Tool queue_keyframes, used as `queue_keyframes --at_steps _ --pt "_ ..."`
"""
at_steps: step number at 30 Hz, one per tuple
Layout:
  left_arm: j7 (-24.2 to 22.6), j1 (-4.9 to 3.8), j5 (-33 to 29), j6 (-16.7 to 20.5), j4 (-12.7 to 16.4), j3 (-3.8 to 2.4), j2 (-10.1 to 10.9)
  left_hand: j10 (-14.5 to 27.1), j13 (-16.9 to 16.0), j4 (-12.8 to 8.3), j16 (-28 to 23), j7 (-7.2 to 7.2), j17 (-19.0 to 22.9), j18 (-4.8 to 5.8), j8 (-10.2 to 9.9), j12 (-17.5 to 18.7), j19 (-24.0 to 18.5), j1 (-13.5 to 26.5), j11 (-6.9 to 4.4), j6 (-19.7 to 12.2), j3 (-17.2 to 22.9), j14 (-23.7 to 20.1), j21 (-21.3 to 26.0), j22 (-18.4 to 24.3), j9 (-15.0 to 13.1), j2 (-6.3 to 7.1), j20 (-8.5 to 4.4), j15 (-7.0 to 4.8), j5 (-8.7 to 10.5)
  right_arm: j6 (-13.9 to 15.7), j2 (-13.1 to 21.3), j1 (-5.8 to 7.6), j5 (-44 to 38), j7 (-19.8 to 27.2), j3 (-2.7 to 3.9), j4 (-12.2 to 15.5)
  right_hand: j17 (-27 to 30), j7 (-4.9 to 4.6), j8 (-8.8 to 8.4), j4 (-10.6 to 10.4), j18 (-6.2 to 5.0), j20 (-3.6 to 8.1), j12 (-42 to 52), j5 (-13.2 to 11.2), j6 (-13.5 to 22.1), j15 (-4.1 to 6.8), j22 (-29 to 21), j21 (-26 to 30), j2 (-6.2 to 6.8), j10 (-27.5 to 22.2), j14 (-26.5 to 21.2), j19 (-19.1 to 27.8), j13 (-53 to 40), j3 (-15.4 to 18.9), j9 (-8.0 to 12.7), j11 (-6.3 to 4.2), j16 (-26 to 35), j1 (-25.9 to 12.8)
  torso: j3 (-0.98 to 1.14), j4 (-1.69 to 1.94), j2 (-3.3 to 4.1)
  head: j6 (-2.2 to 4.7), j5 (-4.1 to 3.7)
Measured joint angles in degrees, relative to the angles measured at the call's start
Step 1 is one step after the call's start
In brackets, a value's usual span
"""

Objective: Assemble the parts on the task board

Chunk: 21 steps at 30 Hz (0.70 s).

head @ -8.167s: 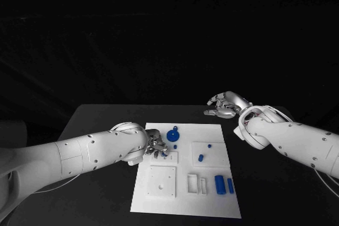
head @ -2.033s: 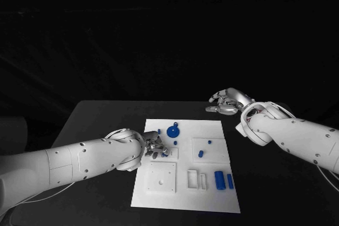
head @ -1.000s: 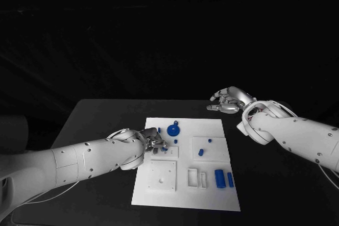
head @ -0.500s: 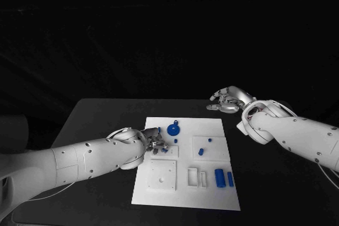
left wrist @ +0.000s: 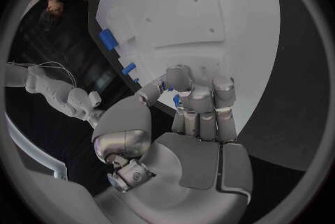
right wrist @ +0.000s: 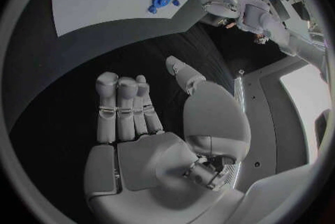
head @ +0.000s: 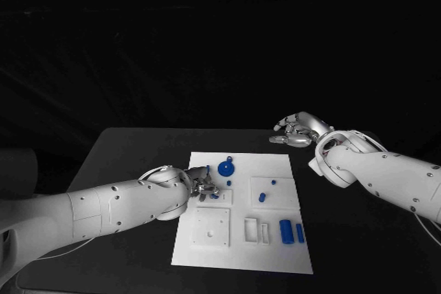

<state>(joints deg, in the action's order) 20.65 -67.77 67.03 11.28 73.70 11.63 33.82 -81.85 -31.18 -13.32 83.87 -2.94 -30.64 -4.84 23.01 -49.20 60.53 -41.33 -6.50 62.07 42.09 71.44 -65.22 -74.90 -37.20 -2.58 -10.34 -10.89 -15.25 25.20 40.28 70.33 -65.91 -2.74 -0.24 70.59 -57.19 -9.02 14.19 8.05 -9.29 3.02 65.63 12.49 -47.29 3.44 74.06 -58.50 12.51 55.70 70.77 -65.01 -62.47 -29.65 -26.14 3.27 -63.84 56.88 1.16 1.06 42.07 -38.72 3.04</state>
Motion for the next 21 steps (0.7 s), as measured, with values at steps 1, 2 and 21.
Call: queue_keyframes --at_steps 1,2,21 --pt "0.0 0.00 0.1 -0.1 0.0 -0.01 0.0 0.0 0.0 0.0 0.0 0.00 0.0 0.00 0.0 0.0 0.0 0.0 0.00 0.0 0.0 0.0 0.0 0.0 0.0 0.00 0.00 0.00 0.00 0.0 0.0 0.00 0.0 0.0 0.00 0.0 0.0 0.00 0.00 0.0 0.01 0.00 0.0 0.0 0.0 0.00 0.0 0.0 0.00 0.0 0.0 0.0 0.0 0.0 0.0 0.00 0.0 0.0 0.00 0.01 0.00 0.00 0.00" --pt "0.0 0.00 0.1 -0.1 0.0 -0.01 0.0 0.0 0.0 -0.1 0.0 0.00 0.0 0.00 0.0 0.0 0.0 0.0 0.00 0.0 -0.1 0.0 0.0 0.0 0.0 0.00 0.00 0.00 0.00 0.0 0.0 0.00 0.0 0.0 0.00 0.0 0.0 0.00 0.00 0.0 0.00 0.00 0.0 0.0 0.0 0.00 0.0 0.0 0.00 0.0 0.0 0.0 0.0 0.0 0.0 0.00 0.0 0.0 0.00 0.01 0.00 0.00 0.00" --pt "0.0 -0.02 0.5 -0.6 -0.1 -0.06 0.1 0.0 0.0 -0.2 0.0 0.09 0.1 -0.64 -0.1 0.0 0.0 -0.1 0.00 0.1 -0.2 0.2 0.0 0.0 -0.1 0.07 0.01 -0.01 0.14 0.0 0.0 -0.01 0.0 0.0 0.00 0.0 0.0 0.10 0.00 0.0 0.00 -0.02 0.0 0.0 -0.1 0.01 0.0 0.0 0.00 0.0 0.0 0.0 0.1 0.0 0.0 0.00 0.0 0.0 0.03 -0.03 -0.01 -0.02 0.08"
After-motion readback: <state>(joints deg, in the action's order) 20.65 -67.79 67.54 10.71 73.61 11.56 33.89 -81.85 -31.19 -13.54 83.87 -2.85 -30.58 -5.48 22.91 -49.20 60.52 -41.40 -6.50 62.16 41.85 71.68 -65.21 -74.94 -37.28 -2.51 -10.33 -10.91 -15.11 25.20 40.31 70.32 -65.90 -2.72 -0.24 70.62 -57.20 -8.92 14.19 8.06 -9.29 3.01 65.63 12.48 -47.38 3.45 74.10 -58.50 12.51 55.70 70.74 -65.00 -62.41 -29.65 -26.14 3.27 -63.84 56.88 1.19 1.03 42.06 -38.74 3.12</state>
